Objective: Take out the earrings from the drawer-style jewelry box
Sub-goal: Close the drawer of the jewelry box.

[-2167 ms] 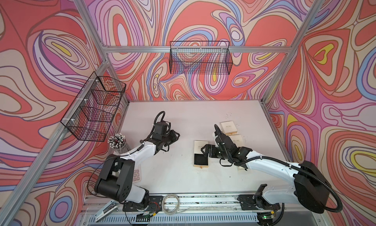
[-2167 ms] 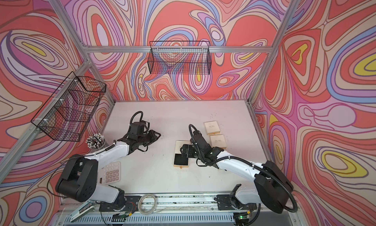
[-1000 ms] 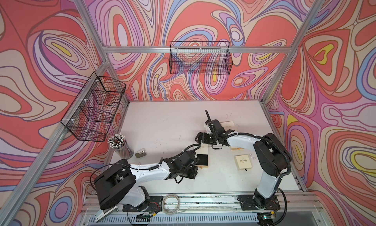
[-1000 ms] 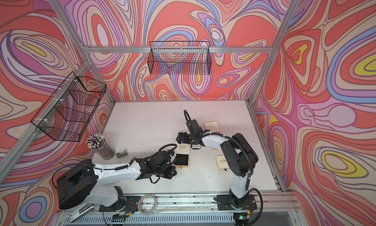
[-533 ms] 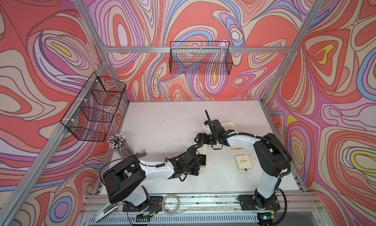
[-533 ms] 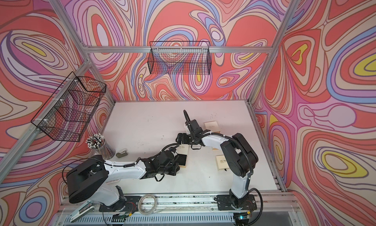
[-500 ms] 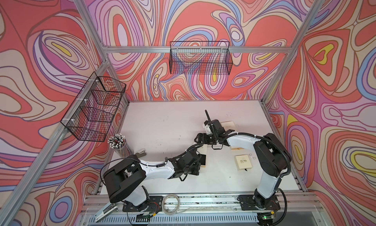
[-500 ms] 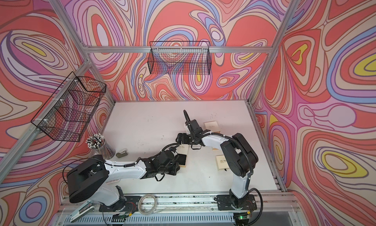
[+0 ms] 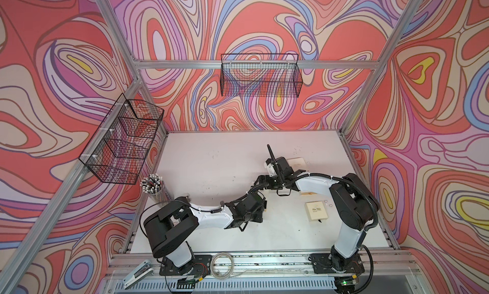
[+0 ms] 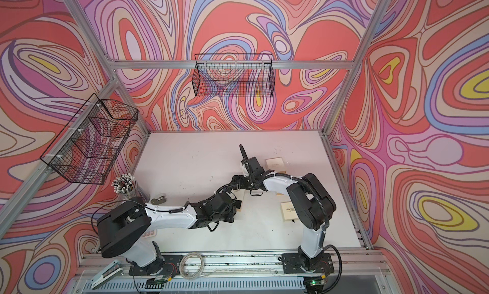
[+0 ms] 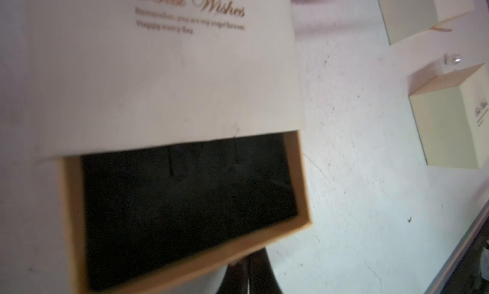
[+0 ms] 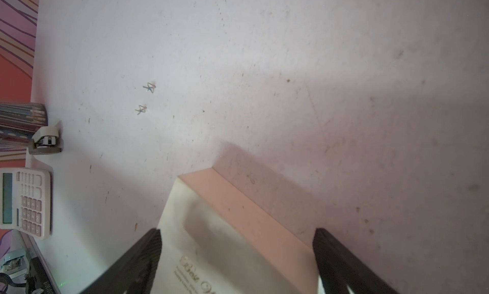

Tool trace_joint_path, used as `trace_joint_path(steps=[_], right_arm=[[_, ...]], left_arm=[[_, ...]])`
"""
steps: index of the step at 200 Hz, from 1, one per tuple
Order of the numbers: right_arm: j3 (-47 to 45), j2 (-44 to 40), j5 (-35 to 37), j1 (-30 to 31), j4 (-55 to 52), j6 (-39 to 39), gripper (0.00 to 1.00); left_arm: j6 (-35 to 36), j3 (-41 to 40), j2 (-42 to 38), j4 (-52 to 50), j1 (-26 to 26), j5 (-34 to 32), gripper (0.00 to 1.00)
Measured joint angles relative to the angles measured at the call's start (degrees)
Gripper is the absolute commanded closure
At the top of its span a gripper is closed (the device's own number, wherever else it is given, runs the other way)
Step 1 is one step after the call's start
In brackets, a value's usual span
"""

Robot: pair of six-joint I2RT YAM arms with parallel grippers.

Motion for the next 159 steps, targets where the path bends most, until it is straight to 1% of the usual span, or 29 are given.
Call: trace_joint_path(steps=[30,75,128,152,159], right_arm=[[-2.1,-1.0,-0.3,-0.3,1.0,0.0,0.08],[-4.7,-2.6,-1.6,-0.3,2.1,0.1,0.09],[-6.2,-4.0,-0.8,-0.5,2.9,0.1,0.09],[-6.3,-4.4,-0.2,-0.5,2.6,0.5,0.07],[-6.3,-4.4,0.1,-0.4,2.4,0.8,0.06]], left_arm=[[0.7,1.4,0.7,0.0,0.2,-1.6,1.0],[2.5,4.0,3.0,0.2,2.5,-2.0,1.0],[4.0,5.6,6.1,-0.1,3.9,-0.9,1.0],[4.2,5.6,5.7,0.0,4.0,-0.4,1.0],[4.4,5.2,5.2,0.2,4.1,0.1,0.97]])
